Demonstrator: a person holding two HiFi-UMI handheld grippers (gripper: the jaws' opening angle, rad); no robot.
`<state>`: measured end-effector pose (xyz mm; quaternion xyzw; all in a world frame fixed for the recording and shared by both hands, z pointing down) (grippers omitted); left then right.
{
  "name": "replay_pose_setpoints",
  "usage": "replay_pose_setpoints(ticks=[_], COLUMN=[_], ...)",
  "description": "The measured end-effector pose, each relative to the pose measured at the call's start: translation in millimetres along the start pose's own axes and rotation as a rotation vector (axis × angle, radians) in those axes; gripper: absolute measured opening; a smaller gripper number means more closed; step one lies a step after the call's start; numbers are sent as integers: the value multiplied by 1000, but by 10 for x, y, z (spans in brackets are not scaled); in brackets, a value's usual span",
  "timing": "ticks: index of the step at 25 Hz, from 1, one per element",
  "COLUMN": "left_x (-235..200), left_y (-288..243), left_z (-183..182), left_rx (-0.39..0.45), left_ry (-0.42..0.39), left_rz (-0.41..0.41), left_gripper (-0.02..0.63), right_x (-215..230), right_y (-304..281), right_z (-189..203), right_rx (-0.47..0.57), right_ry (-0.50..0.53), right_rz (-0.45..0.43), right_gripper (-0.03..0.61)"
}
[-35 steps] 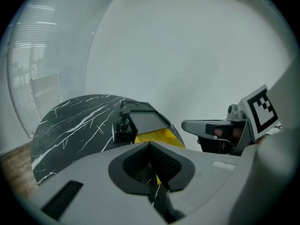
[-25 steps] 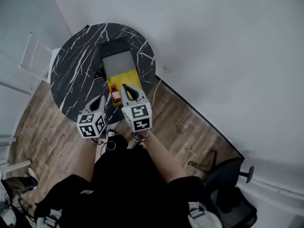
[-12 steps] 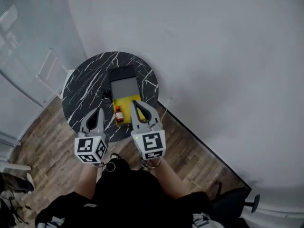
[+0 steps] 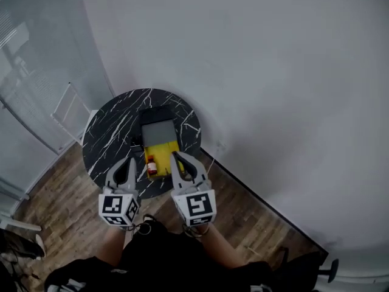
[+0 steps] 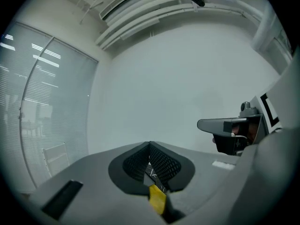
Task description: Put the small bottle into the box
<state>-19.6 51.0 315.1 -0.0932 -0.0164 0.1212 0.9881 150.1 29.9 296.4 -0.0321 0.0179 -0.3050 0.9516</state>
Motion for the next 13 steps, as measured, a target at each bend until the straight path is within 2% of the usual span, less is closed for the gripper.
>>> replay_pose_setpoints(ticks=[7,13], left_x=[-10,-258], left_y=[-76,-154], left_z=[-47,-75], left_rx=[7,8], left_ry=[-34,-36], left_rz=[-1,-24], left_gripper=[0,0], right_x=[-83,-177], right_y=[-101,-283], right_z=[-23,-83], right_rx=[6,19], right_ry=[29,72], right_rz=[-22,-40], right_gripper=[-5,-5])
Point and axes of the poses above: the fingertips, and each gripper's own axes: y backward along the fingers, x to its right, z out of its underside, the point moved 5 cm from there along y, backward along the fingers, and after that the axes turned 8 degrees about -x, right-handed, at the moved point
